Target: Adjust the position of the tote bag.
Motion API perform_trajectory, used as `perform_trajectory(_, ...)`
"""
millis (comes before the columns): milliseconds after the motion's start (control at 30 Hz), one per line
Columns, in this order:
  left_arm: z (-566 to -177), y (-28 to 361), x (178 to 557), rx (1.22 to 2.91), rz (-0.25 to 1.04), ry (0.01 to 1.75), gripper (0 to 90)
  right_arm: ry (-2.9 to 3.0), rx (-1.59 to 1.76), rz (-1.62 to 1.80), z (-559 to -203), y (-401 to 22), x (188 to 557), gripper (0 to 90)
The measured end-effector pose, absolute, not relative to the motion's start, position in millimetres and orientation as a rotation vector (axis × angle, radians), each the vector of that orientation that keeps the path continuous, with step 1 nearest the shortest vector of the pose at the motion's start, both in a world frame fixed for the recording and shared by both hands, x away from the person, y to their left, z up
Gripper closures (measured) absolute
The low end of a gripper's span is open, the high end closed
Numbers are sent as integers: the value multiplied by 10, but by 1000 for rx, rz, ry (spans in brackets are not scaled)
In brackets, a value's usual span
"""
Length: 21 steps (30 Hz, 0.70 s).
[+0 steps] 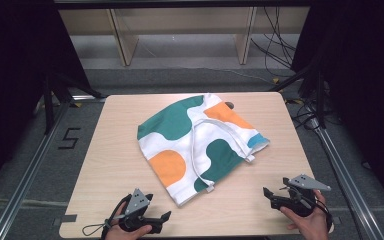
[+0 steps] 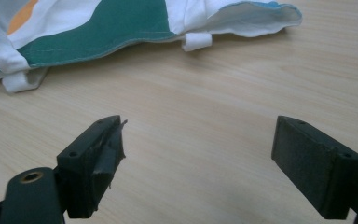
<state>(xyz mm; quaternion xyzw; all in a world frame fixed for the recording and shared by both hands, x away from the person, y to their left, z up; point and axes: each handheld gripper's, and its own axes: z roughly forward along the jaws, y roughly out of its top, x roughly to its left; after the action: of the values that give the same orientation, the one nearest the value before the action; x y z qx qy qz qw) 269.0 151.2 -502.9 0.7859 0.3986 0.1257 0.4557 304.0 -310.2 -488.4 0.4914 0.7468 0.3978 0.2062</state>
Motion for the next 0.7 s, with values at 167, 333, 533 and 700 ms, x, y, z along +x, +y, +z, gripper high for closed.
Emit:
perform_trajectory(167,-5014,1499,2685,1931,310,976,157,2072,1365,1077,-4907,-3083,3047,191)
perform_trajectory(333,-5008,1469,2696,1949,327,976,162,2079,1363,1083,-4906,-3087,3047,192)
perform_trajectory(533,-5012,1348,2732,1955,329,953,187,2068,1405,1062,-4912,-3068,3032,192)
perform_trajectory(700,-4993,1150,2781,2023,367,880,242,2070,1391,1050,-4918,-3066,3044,197)
